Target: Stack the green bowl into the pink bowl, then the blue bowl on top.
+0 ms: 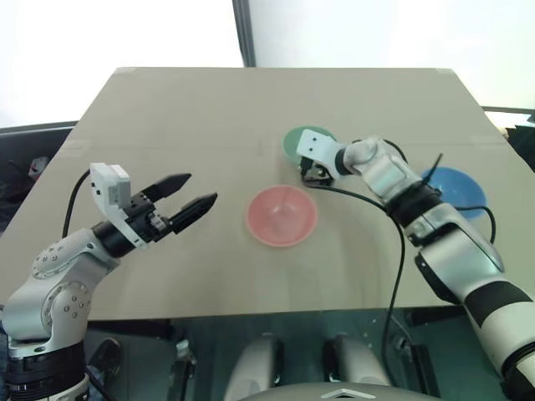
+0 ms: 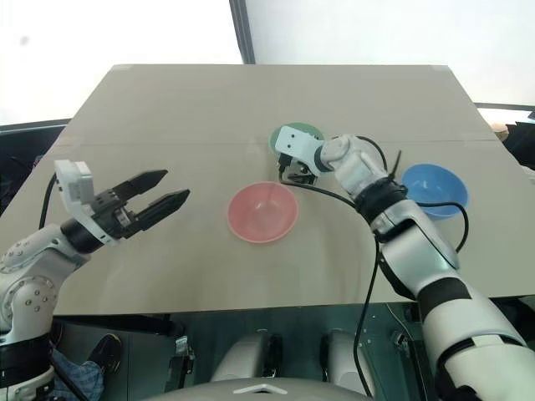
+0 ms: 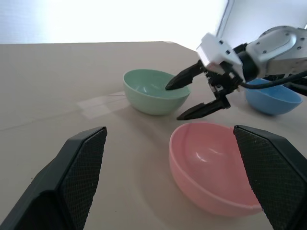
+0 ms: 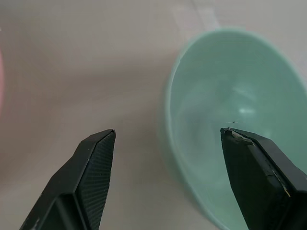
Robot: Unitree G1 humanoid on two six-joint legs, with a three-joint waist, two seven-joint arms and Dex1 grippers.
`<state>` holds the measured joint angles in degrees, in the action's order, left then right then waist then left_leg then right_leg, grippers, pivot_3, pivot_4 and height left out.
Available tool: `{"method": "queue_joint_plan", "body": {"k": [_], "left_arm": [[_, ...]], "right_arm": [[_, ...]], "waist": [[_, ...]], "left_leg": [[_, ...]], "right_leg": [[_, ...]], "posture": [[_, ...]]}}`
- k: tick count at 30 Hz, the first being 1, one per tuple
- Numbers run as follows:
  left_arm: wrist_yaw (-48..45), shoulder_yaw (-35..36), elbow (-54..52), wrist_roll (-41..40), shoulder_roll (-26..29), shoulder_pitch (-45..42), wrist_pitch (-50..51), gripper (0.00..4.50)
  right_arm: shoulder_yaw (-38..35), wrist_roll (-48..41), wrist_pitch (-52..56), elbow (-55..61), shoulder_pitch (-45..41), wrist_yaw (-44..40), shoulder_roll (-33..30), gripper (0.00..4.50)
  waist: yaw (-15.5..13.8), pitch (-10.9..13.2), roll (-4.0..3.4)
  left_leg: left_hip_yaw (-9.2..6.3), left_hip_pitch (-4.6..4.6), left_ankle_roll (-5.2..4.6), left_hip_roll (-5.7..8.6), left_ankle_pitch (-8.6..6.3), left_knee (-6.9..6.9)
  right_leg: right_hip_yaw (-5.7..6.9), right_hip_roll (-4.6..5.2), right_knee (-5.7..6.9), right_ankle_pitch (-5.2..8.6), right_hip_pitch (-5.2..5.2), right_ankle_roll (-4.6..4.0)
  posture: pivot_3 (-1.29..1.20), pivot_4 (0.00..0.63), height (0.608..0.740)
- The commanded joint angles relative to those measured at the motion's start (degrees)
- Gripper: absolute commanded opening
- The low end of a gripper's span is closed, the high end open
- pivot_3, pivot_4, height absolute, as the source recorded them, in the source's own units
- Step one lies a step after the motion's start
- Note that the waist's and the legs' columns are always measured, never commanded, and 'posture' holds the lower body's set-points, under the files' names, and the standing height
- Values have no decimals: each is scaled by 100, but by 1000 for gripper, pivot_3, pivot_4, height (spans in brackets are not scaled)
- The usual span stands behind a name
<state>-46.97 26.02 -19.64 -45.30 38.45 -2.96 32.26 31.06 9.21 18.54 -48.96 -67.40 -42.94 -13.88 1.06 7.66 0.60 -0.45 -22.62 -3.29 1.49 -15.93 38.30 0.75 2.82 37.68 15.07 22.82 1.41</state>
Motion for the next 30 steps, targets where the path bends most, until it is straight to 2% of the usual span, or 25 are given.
{"method": "queue_joint_plan", "body": {"k": [1,4,6,7,9,11,16,19,26,30], "left_arm": [[59,182,-296,-175,12,150,-33,4500],[149,207,-377,-264,-22,204,-19,4500],[191,210,-408,-295,-24,234,-37,4500],[202,210,-428,-300,-29,253,-46,4500],[212,168,-437,-281,-43,284,-70,4500],[202,104,-410,-249,-41,270,-96,4500],[170,37,-263,-251,-3,120,-111,4500],[128,-9,-230,-233,-5,73,-111,4500],[-98,-169,-54,-131,58,12,-167,4500],[-296,-359,159,-12,109,-184,-223,4500]], "right_arm": [[-201,234,-426,-842,-475,254,237,3434],[-288,313,-714,-1202,-652,276,363,2538],[-341,355,-829,-1343,-709,252,413,1623],[-356,370,-860,-1364,-709,222,420,991],[-369,427,-930,-1393,-670,190,425,798],[-389,479,-996,-1419,-643,174,416,110],[-411,636,-1351,-1178,-577,37,283,33],[-335,752,-1664,-439,-356,-291,-20,33],[-359,499,-1165,3332,865,-2001,-1241,33],[-298,119,-816,5313,1536,-2823,-1729,33]], "waist": [[17,4,-7],[46,6,-9],[72,5,-9],[85,5,-9],[109,5,-9],[134,6,-11],[134,7,-13],[125,8,-14],[96,9,-15],[108,8,-14]], "left_leg": [[1,0,1,1,0,-2],[0,-1,4,2,2,-8],[0,-1,5,2,3,-8],[0,-1,6,3,3,-9],[0,-1,7,2,4,-8],[0,-1,9,2,5,-9],[-1,-1,13,2,7,-12],[-2,-2,13,3,7,-13],[-7,-11,12,3,6,-19],[-4,-7,12,-3,6,-20]], "right_leg": [[-1,0,0,0,2,0],[-1,-1,1,0,8,0],[-1,-1,1,0,8,0],[-1,-1,1,0,8,0],[-1,0,3,0,8,0],[-1,0,4,0,8,0],[-2,-1,5,0,11,0],[-2,0,4,0,11,0],[0,1,-4,0,11,1],[-2,0,-4,0,10,1]], "posture": [[0,150,740],[0,150,740],[0,150,740],[0,150,740],[0,150,740],[0,150,740],[0,150,740],[0,150,740],[0,150,740],[0,150,740]]}}
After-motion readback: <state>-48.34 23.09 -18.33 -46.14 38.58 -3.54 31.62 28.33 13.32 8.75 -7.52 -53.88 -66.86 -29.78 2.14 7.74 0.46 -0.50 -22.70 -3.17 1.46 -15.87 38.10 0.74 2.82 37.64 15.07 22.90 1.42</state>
